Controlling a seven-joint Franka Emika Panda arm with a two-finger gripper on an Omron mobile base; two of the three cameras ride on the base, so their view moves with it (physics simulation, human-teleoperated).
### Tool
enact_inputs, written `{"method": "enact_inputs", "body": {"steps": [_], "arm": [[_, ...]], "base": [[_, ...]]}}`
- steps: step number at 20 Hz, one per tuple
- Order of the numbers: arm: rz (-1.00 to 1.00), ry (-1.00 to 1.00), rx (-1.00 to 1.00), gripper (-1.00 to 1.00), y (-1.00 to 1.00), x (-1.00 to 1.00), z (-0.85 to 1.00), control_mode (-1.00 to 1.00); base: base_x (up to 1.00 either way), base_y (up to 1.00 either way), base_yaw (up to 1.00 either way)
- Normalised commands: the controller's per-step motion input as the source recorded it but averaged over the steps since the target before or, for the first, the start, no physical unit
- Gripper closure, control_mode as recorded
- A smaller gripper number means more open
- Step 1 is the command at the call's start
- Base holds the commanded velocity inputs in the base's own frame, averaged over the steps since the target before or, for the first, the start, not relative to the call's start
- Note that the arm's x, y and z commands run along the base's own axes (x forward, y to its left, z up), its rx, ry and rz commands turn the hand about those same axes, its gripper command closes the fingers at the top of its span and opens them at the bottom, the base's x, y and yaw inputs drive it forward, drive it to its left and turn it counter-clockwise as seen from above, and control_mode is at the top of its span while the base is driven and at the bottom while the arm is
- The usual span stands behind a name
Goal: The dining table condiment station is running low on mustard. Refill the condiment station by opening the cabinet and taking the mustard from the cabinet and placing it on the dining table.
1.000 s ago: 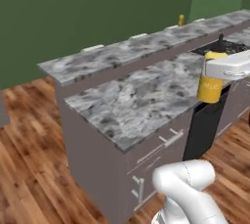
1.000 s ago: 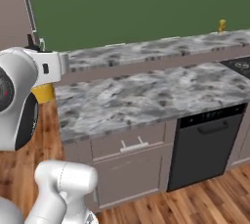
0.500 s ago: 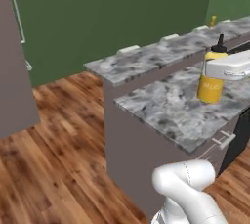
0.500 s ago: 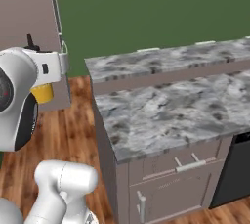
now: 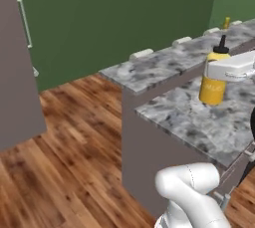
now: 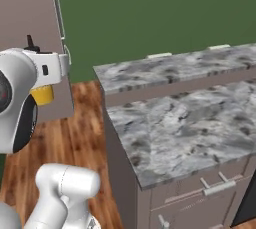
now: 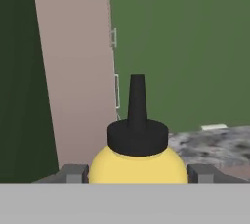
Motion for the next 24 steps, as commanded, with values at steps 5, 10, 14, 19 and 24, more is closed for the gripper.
{"method": "enact_inputs", "body": {"steps": [5, 10, 14, 19, 24], "arm": [[0.00, 0.00, 0.00, 1.00, 0.00, 0.00, 0.00, 1.00], [0.00, 0.00, 0.00, 1.00, 0.00, 0.00, 0.00, 1.00], [0.00, 0.00, 0.00, 1.00, 0.00, 0.00, 0.00, 1.00], [0.00, 0.00, 0.00, 1.00, 0.00, 0.00, 0.00, 1.00], [0.00, 0.00, 0.00, 1.00, 0.00, 0.00, 0.00, 1.00]], "base": [[0.90, 1.00, 0.00], [-0.05, 1.00, 0.00], [0.68, 1.00, -0.01], [1.00, 0.85, -0.15], [1.00, 0.62, -0.26]]}}
